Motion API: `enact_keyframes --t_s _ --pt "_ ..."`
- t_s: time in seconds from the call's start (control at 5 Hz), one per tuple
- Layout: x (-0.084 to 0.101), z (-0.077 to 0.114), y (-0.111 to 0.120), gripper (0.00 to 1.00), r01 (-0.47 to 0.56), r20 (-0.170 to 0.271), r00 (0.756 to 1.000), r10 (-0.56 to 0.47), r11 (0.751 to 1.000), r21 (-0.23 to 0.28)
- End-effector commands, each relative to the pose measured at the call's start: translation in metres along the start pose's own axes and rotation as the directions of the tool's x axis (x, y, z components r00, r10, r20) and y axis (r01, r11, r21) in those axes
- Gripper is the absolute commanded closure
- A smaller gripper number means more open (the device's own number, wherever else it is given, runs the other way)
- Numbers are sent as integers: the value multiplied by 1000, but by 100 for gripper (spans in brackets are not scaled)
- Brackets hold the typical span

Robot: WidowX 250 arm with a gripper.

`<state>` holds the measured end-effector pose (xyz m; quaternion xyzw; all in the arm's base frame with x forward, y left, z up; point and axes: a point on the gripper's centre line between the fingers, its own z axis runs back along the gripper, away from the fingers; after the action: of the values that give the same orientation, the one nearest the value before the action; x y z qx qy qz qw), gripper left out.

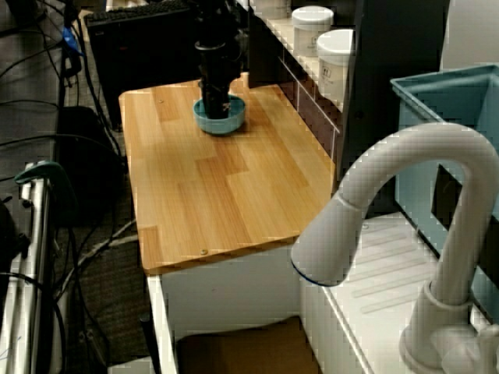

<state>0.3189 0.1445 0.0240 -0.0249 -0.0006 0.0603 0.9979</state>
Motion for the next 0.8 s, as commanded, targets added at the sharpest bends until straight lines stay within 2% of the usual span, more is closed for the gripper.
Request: enact_keyframes --t_s 0.0,0.6 --pt "-40 8 7 100 2 6 1000 -2 1000 -16" --pt "-72 3 7 100 10 0 1000 -10 999 -31"
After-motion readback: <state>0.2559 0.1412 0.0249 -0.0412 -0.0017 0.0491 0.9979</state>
